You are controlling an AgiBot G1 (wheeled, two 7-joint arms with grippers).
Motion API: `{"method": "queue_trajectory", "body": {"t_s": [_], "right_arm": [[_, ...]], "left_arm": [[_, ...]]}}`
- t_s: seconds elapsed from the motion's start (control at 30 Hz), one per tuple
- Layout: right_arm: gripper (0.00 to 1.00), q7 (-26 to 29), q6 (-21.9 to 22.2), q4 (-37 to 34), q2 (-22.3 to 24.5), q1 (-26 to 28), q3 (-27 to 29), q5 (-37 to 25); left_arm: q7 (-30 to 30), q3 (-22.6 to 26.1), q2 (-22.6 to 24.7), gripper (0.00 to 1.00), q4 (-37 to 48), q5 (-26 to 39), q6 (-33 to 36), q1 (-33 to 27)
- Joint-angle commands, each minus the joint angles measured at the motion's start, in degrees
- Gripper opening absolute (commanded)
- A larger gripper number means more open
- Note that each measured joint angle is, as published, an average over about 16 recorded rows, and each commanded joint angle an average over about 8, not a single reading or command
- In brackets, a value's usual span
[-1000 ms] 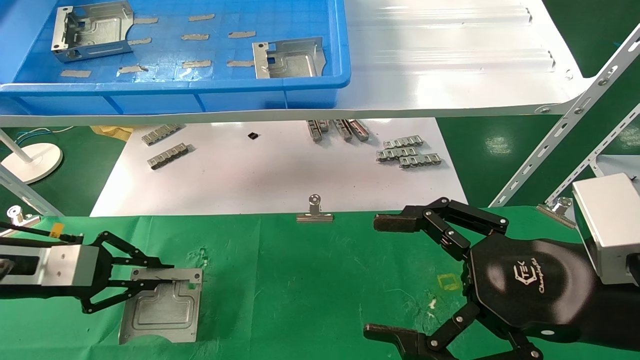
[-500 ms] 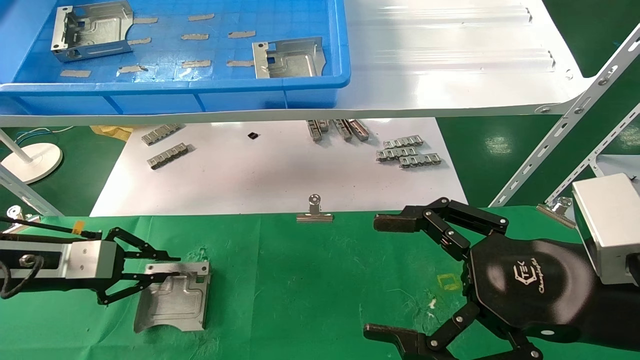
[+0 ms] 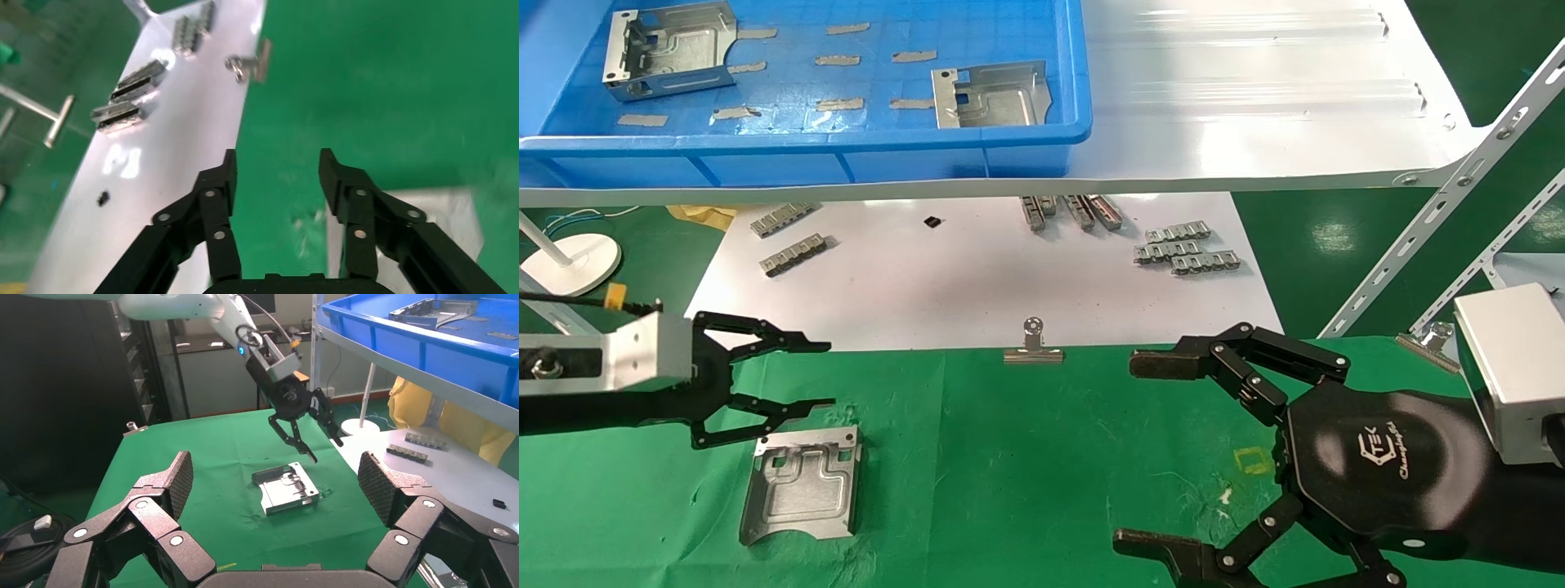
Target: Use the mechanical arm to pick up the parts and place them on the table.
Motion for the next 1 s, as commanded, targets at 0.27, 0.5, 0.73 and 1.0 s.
{"method": "queue_trajectory", "body": {"t_s": [0.27, 0.5, 0.73, 1.0], "right_arm": [[1.0, 0.0, 0.0, 0.0, 0.0, 0.0, 0.0, 0.0], [1.0, 0.0, 0.0, 0.0, 0.0, 0.0, 0.0, 0.0], [1.0, 0.0, 0.0, 0.0, 0.0, 0.0, 0.0, 0.0], [1.0, 0.0, 0.0, -0.1, 0.0, 0.0, -0.1, 0.1]], "left_arm": [[-10.7, -1.0, -1.3, 1.0, -2.3, -5.6, 0.4, 3.4], [-8.7, -0.9, -1.2, 1.0, -2.1, -4.8, 0.4, 2.8], [-9.5, -2.2, -1.5, 1.0, -4.1, -4.6, 0.1, 3.6], [-15.0, -6.9, -2.8, 1.0, -11.9, -5.7, -0.6, 7.7]]}}
